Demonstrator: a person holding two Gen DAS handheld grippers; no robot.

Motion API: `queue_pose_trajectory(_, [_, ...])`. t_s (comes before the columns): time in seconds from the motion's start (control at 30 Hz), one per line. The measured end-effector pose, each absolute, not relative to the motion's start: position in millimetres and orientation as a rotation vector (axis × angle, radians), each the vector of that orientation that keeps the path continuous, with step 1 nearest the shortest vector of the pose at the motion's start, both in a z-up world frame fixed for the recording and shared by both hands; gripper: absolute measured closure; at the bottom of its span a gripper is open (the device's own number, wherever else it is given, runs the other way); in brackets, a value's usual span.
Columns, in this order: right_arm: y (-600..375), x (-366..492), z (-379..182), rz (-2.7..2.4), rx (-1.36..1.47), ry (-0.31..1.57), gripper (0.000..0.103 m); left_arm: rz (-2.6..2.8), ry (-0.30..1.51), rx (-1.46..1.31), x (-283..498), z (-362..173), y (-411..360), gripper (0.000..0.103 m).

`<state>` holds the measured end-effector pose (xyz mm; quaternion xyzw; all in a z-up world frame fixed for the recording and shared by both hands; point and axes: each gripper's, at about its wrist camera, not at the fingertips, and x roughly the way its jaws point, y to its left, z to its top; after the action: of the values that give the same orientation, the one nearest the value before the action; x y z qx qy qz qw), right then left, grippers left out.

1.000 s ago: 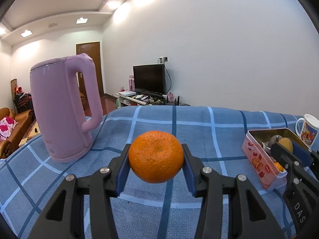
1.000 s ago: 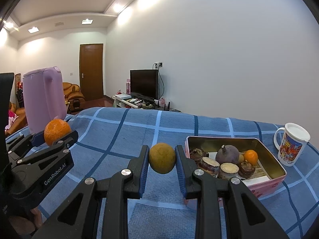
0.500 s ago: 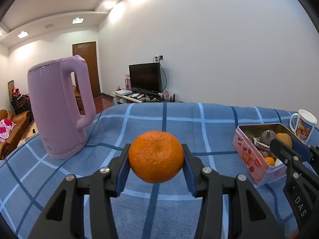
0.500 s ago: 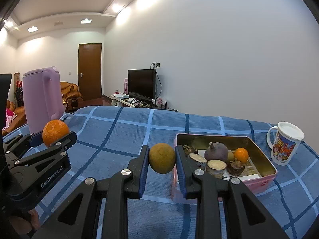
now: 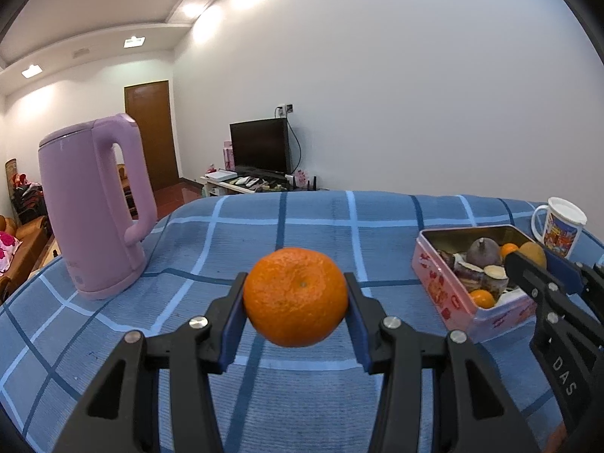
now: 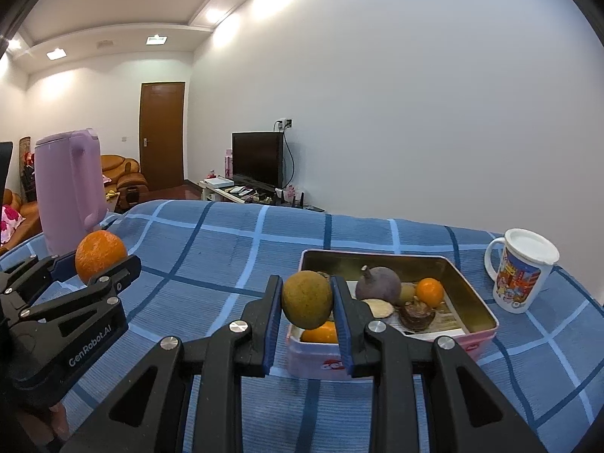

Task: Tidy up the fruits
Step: 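Carry the orange and the yellow fruit over the pink tin with both tools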

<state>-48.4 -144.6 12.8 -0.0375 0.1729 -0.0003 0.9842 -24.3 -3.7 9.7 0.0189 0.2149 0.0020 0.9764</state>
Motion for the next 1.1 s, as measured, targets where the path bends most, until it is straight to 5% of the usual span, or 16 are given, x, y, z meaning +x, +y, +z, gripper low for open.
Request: queue_pose_trajectory(1.1, [-238,-56,17,-0.142,-0.039,0.35,0.075,-0.189,0.449,0.023,-33,11,-88,0.053])
